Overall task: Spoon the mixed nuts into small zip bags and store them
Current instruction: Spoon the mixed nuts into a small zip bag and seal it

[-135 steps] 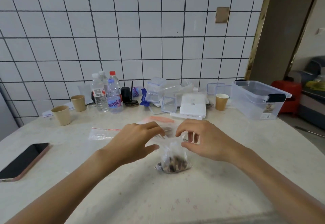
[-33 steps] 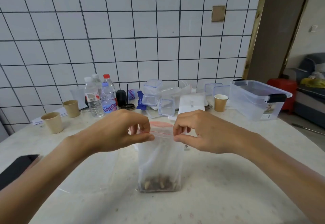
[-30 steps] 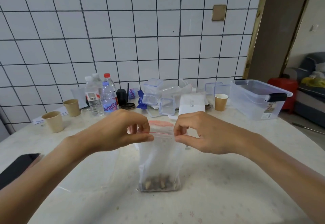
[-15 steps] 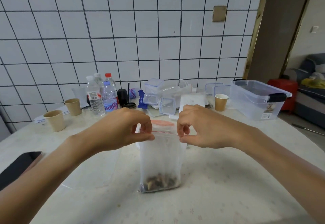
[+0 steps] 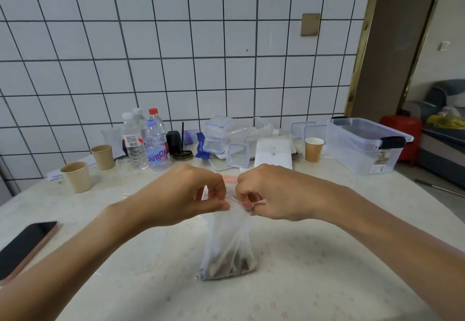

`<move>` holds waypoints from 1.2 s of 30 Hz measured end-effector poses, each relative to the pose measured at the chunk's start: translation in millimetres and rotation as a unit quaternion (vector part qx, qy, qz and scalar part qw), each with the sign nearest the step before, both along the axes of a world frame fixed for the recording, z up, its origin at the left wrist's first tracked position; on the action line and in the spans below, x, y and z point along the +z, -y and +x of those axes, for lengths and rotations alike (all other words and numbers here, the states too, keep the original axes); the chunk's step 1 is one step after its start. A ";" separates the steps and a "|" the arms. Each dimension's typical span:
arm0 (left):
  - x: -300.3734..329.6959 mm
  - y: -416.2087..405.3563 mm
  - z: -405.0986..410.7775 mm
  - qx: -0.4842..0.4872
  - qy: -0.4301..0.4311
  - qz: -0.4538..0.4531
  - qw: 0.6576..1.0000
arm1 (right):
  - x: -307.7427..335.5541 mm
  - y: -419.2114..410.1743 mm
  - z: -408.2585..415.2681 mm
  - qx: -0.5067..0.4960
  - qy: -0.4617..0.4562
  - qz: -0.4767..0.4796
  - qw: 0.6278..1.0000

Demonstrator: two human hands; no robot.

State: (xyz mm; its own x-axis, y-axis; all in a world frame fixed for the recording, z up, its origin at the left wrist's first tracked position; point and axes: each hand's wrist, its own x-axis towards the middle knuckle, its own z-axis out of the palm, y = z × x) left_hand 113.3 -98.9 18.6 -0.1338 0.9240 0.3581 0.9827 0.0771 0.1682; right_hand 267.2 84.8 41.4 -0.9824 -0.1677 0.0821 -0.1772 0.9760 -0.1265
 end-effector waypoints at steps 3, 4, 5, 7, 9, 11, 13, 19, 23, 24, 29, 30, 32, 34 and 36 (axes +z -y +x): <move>-0.9 1.7 -0.3 0.000 0.018 0.001 1.000 | 1.0 -0.3 3.2 -0.004 -0.025 0.023 0.999; -1.3 2.3 -0.2 0.000 0.023 0.002 1.000 | 0.3 -0.5 3.8 -0.005 -0.031 0.031 0.999; -1.5 2.7 0.3 -0.001 0.025 0.003 1.000 | -0.2 -0.7 4.2 -0.007 -0.036 0.040 0.999; -0.9 3.2 1.7 -0.003 0.024 0.002 1.000 | -1.3 -1.3 4.9 -0.016 -0.042 0.053 0.998; 1.1 3.6 2.2 -0.004 0.025 0.000 1.000 | -0.9 -2.4 6.8 -0.020 -0.044 0.056 0.997; 3.6 5.4 1.1 -0.002 0.030 0.000 1.000 | 1.1 -5.8 9.0 -0.013 -0.050 0.045 0.998; 5.4 7.7 -0.8 0.001 0.032 0.005 0.999 | 3.1 -11.6 10.2 -0.009 -0.058 0.026 0.998; 4.6 9.0 -2.9 -0.006 0.032 0.012 0.999 | -2.0 -21.9 9.8 -0.006 -0.054 -0.035 0.998; 3.0 6.2 -1.4 -0.014 0.050 0.004 0.999 | -4.3 -18.4 3.8 -0.003 -0.062 -0.011 0.998; 2.8 5.4 -0.9 -0.014 0.054 -0.002 0.998 | -3.9 -18.1 3.2 -0.008 -0.058 -0.017 0.998; 4.7 6.5 -1.8 -0.011 0.046 -0.007 0.999 | -1.2 -26.4 4.6 -0.013 -0.037 -0.011 0.999; 5.2 7.8 -2.1 -0.009 0.043 -0.005 0.999 | -0.2 -28.8 5.3 -0.013 -0.032 -0.017 0.999; 5.6 9.8 -2.6 -0.007 0.040 0.000 0.999 | 1.1 -32.1 6.4 -0.011 -0.028 -0.020 0.999; 5.0 11.4 -3.1 -0.006 0.035 0.007 0.999 | 0.8 -33.4 7.8 -0.013 -0.033 -0.027 0.999; 4.1 12.6 -4.2 0.002 0.026 0.012 1.000 | 0.0 -34.8 9.5 -0.016 -0.043 -0.037 0.998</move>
